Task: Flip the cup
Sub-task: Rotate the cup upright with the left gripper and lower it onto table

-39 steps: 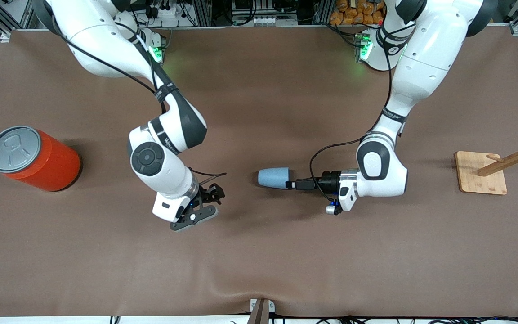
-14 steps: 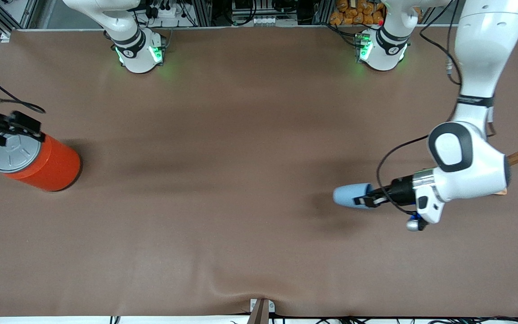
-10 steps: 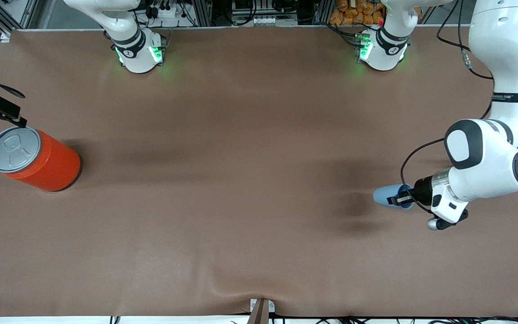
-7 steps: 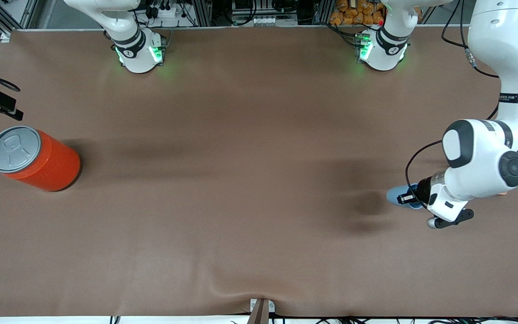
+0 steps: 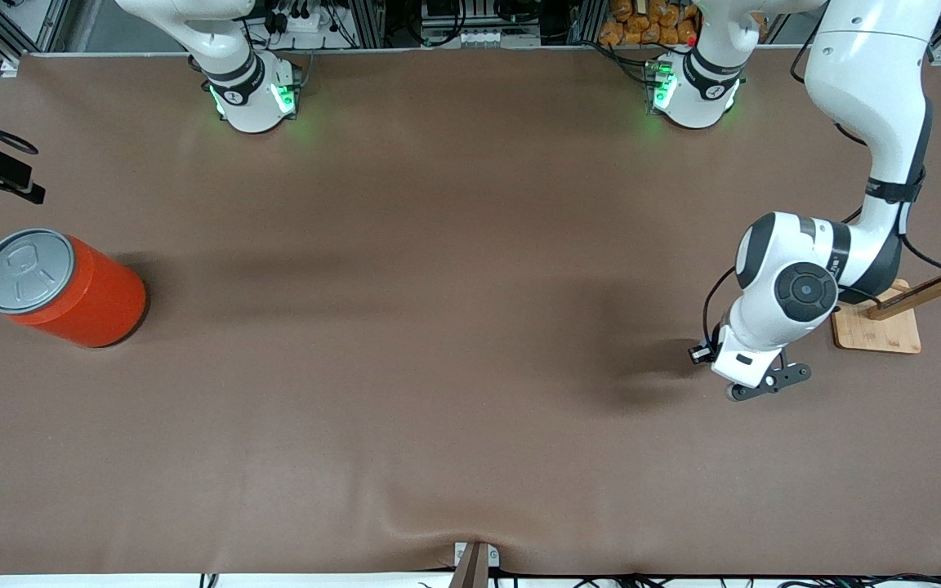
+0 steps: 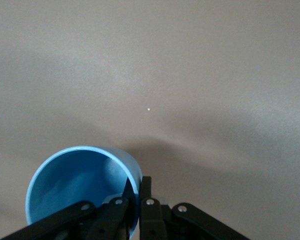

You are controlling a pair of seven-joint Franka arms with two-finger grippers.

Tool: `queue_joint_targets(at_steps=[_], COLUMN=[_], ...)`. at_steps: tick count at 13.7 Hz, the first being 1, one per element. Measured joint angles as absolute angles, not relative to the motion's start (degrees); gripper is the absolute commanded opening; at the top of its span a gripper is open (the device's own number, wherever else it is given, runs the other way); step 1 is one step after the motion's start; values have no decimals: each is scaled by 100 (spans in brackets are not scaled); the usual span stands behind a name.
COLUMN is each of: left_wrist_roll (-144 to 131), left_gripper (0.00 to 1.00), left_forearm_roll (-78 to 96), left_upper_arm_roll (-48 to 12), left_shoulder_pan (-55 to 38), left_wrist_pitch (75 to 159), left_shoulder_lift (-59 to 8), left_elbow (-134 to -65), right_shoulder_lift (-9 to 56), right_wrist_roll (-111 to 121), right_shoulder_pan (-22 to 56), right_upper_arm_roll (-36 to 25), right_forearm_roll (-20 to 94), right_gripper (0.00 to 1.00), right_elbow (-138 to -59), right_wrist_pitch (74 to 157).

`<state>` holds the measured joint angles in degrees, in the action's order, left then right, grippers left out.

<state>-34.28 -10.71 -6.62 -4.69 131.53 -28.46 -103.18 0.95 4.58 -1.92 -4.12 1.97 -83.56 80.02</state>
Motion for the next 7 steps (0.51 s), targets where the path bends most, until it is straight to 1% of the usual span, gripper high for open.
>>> queue_joint_targets(at_steps=[2,3,4,5,7], left_wrist_roll=[-3428,-3428,-3428,-3428,-3428], left_gripper=[0,13,65,100,100], left_forearm_roll=[-1072,-1072,-1072,-1072,-1072], left_upper_arm_roll=[-640,-636,-636,-636,-636], left_shoulder_pan=[-408,-377,-358,-349,-310], left_wrist_pitch=[13344,13389,13418,13438,13467], left_shoulder_lift=[-2889,-2911,-2923,-2924,-2922], left_elbow=[-10397,-10406,-10405,-10405,-10388], right_shoulder_lift=[95,95,96,95,96], right_wrist_roll=[433,406,393,386,381], right_shoulder_pan=[-192,-192,-192,-192,-192], right_upper_arm_roll=[-412,-411,-411,-411,-412], right_forearm_roll=[165,157,148,139,111], right_gripper=[100,100,100,100,100], right_elbow=[-8319,-8311,-8306,-8296,-8268], right_wrist_pitch=[7974,7932,7915,7915,7915])
